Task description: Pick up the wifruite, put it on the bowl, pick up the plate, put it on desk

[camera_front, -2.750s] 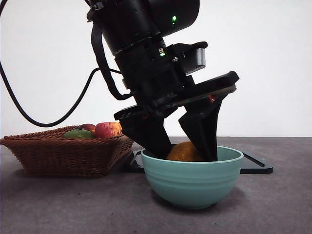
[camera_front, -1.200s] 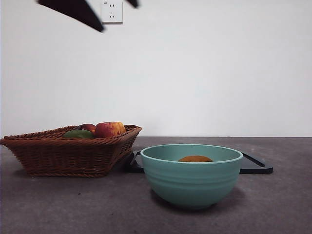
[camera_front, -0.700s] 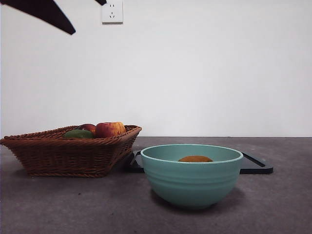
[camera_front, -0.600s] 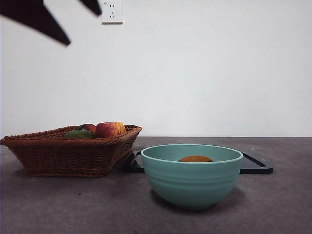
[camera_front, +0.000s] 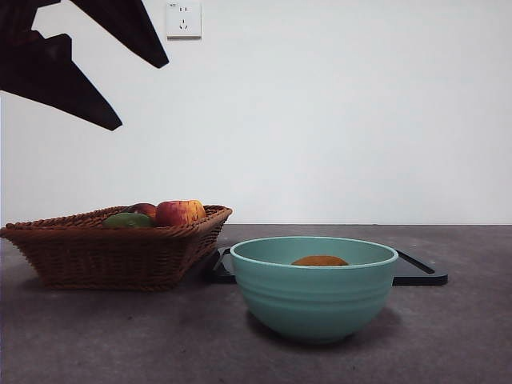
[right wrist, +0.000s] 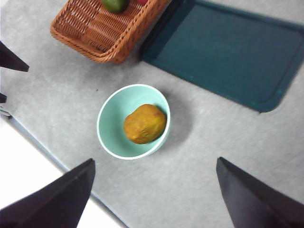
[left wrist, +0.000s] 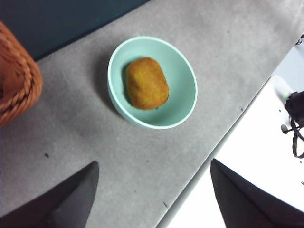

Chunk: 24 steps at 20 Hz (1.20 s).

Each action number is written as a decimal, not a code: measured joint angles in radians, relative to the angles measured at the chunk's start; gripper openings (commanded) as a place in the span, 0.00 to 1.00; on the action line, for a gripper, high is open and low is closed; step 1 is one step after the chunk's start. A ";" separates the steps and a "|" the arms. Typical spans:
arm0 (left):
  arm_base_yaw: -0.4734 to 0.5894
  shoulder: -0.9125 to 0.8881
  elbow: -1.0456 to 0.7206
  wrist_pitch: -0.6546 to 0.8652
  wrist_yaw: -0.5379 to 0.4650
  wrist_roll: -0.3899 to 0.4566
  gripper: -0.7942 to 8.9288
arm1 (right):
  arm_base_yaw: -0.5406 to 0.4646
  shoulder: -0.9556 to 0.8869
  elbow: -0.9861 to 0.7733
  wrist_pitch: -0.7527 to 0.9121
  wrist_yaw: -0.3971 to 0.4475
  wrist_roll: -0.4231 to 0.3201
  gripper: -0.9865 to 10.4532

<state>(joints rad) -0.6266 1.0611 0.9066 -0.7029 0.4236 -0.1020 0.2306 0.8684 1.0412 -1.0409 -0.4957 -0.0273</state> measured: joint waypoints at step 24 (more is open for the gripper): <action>0.000 0.000 0.000 0.016 0.000 0.000 0.47 | 0.439 0.545 -0.268 0.690 0.449 0.347 0.17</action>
<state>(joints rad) -0.6266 1.0611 0.9066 -0.6872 0.4236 -0.1017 0.6697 1.4136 0.7734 -0.3508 -0.0467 0.3199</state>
